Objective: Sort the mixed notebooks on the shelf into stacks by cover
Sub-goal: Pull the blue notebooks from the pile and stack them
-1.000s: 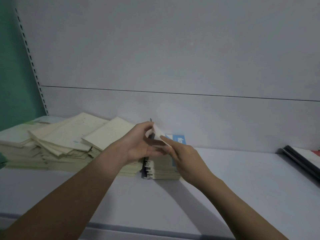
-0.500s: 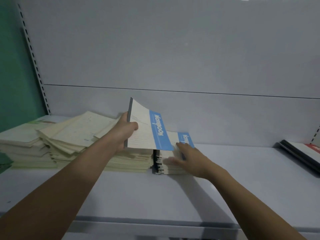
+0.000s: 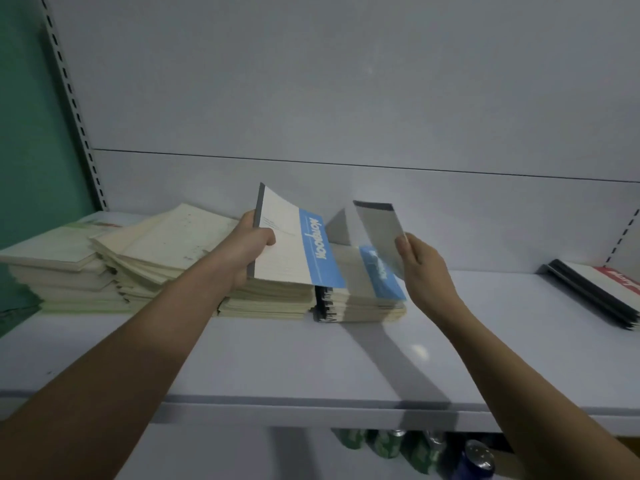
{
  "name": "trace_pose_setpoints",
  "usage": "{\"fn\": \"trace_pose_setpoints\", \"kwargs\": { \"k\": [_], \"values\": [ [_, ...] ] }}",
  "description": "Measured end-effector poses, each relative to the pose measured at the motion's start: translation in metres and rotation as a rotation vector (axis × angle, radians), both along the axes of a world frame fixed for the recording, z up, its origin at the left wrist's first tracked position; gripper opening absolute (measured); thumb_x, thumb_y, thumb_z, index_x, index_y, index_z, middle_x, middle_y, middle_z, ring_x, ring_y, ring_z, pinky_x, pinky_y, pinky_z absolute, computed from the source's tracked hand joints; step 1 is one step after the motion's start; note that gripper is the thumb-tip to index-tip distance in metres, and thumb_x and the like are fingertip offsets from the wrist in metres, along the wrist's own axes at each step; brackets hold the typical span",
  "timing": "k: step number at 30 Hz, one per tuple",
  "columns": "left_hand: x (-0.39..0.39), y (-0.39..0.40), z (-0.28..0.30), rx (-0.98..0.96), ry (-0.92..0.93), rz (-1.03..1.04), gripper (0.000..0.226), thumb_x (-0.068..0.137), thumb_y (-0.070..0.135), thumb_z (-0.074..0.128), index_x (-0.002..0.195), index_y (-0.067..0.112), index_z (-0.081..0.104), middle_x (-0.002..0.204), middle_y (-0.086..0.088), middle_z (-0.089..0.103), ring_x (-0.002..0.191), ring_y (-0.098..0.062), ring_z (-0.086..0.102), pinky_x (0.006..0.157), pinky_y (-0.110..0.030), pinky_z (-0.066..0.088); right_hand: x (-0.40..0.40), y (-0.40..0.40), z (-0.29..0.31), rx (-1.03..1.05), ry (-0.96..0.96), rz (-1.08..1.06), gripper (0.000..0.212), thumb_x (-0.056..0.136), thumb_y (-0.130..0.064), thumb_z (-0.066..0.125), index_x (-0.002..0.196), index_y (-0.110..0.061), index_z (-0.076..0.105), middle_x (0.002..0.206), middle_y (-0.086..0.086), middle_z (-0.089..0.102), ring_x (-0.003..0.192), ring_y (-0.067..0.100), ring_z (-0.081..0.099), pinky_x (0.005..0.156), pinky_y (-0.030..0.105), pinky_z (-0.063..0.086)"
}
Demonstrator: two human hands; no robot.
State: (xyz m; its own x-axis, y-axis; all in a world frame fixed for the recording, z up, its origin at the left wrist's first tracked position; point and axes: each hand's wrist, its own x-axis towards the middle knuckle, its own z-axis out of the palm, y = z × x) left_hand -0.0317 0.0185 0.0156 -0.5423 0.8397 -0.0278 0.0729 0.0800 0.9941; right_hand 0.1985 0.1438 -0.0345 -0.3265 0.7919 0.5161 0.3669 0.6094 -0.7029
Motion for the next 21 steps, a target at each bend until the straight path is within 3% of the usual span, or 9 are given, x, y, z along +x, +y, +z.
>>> {"fn": "trace_pose_setpoints", "kwargs": {
  "k": [3, 6, 8, 11, 14, 16, 19, 21],
  "values": [
    [0.015, 0.007, -0.006, 0.016, -0.125, -0.029, 0.044, 0.101, 0.007, 0.037, 0.141, 0.025, 0.034, 0.118, -0.008, 0.058, 0.093, -0.023, 0.059, 0.072, -0.037, 0.054, -0.016, -0.028, 0.007, 0.011, 0.044, 0.127, 0.032, 0.105, -0.033, 0.034, 0.111, -0.022, 0.063, 0.091, -0.012, 0.064, 0.078, 0.007, 0.054, 0.065, 0.009, 0.036],
    [0.029, 0.014, -0.013, 0.008, -0.295, -0.067, 0.033, 0.103, 0.037, 0.041, 0.134, 0.025, 0.042, 0.113, -0.010, 0.063, 0.092, -0.030, 0.067, 0.064, -0.045, 0.057, -0.032, -0.055, 0.000, 0.111, -0.231, 0.296, 0.039, 0.104, -0.038, 0.034, 0.140, -0.034, 0.049, 0.131, -0.013, 0.059, 0.111, 0.005, 0.053, 0.082, 0.012, 0.036],
    [0.026, 0.017, -0.019, -0.006, -0.366, -0.107, 0.045, 0.098, 0.052, 0.045, 0.131, 0.021, 0.048, 0.115, -0.014, 0.067, 0.091, -0.035, 0.071, 0.065, -0.050, 0.058, -0.037, -0.064, -0.009, 0.118, -0.289, 0.337, 0.040, 0.104, -0.039, 0.037, 0.143, -0.036, 0.044, 0.141, -0.012, 0.052, 0.122, 0.009, 0.047, 0.086, 0.014, 0.033],
    [0.019, 0.013, -0.025, -0.030, -0.457, -0.159, 0.054, 0.093, 0.058, 0.050, 0.121, 0.013, 0.059, 0.112, -0.018, 0.070, 0.097, -0.038, 0.070, 0.076, -0.054, 0.057, -0.037, -0.062, -0.013, 0.142, -0.352, 0.360, 0.041, 0.104, -0.039, 0.036, 0.145, -0.038, 0.040, 0.148, -0.015, 0.044, 0.131, 0.008, 0.040, 0.091, 0.013, 0.030],
    [0.017, 0.009, -0.027, -0.008, -0.384, -0.081, 0.032, 0.098, 0.027, 0.055, 0.126, 0.012, 0.053, 0.116, -0.015, 0.068, 0.096, -0.030, 0.069, 0.064, -0.040, 0.058, -0.036, -0.058, -0.011, 0.138, -0.497, 0.486, 0.044, 0.103, -0.045, 0.033, 0.146, -0.040, 0.037, 0.153, -0.017, 0.034, 0.137, 0.000, 0.031, 0.103, 0.012, 0.024],
    [0.014, 0.008, -0.028, 0.023, -0.255, 0.004, 0.038, 0.097, 0.004, 0.050, 0.132, 0.015, 0.045, 0.114, -0.009, 0.065, 0.089, -0.021, 0.066, 0.058, -0.032, 0.054, -0.036, -0.055, -0.008, -0.006, -0.405, 0.530, 0.043, 0.102, -0.047, 0.033, 0.143, -0.038, 0.044, 0.149, -0.021, 0.038, 0.132, -0.005, 0.034, 0.102, 0.008, 0.024],
    [0.004, 0.002, -0.027, 0.058, -0.215, 0.004, 0.045, 0.097, -0.001, 0.047, 0.137, 0.017, 0.040, 0.121, -0.008, 0.062, 0.093, -0.020, 0.063, 0.063, -0.034, 0.053, -0.034, -0.040, -0.008, -0.139, -0.153, 0.328, 0.043, 0.103, -0.045, 0.031, 0.136, -0.029, 0.054, 0.133, -0.019, 0.053, 0.126, 0.001, 0.044, 0.092, 0.008, 0.030],
    [-0.001, -0.003, -0.023, 0.071, -0.207, 0.012, 0.046, 0.097, -0.001, 0.047, 0.137, 0.019, 0.039, 0.118, -0.006, 0.062, 0.094, -0.020, 0.064, 0.064, -0.035, 0.053, -0.031, -0.028, -0.013, -0.140, -0.207, 0.222, 0.048, 0.103, -0.048, 0.030, 0.141, -0.025, 0.047, 0.141, -0.012, 0.049, 0.132, 0.009, 0.041, 0.100, 0.020, 0.031]
  ]
}}
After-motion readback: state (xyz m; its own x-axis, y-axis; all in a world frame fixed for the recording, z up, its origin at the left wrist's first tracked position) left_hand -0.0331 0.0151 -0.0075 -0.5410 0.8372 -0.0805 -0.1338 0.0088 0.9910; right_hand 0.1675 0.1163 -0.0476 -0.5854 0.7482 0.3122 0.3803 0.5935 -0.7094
